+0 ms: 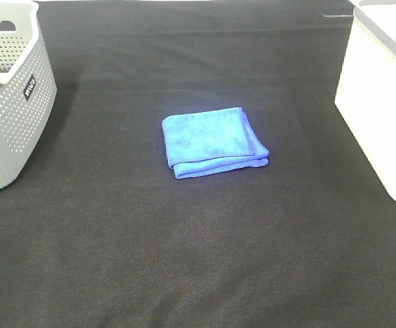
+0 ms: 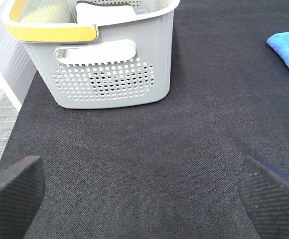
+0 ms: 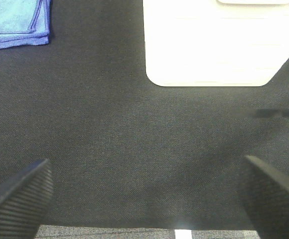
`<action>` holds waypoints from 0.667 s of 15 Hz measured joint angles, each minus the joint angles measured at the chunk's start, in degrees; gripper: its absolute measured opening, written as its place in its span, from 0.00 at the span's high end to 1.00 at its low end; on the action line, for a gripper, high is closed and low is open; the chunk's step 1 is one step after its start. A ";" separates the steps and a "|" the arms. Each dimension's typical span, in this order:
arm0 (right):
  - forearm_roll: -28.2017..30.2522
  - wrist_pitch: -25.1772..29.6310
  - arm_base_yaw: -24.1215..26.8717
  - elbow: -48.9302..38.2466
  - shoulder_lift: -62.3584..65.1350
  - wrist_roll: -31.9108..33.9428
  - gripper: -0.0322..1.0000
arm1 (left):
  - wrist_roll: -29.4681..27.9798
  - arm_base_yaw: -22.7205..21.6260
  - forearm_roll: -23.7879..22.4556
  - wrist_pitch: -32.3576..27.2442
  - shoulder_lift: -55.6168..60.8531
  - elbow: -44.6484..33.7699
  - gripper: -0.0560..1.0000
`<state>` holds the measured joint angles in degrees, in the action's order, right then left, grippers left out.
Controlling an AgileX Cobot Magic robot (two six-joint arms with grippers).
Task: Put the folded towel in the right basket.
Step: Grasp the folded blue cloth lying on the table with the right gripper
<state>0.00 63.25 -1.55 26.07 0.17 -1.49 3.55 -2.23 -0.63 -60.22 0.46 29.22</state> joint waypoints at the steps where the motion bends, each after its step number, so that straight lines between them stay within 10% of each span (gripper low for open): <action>1: 0.00 0.00 0.00 0.00 0.00 0.00 0.03 | 0.06 0.00 0.00 0.00 0.00 0.00 0.01; 10: 0.00 0.00 0.00 0.00 0.00 0.00 0.03 | 0.17 0.00 0.63 0.00 0.00 0.00 0.01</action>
<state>0.00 63.25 -1.55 26.07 0.17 -1.49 3.72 -2.23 0.00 -60.22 0.46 29.22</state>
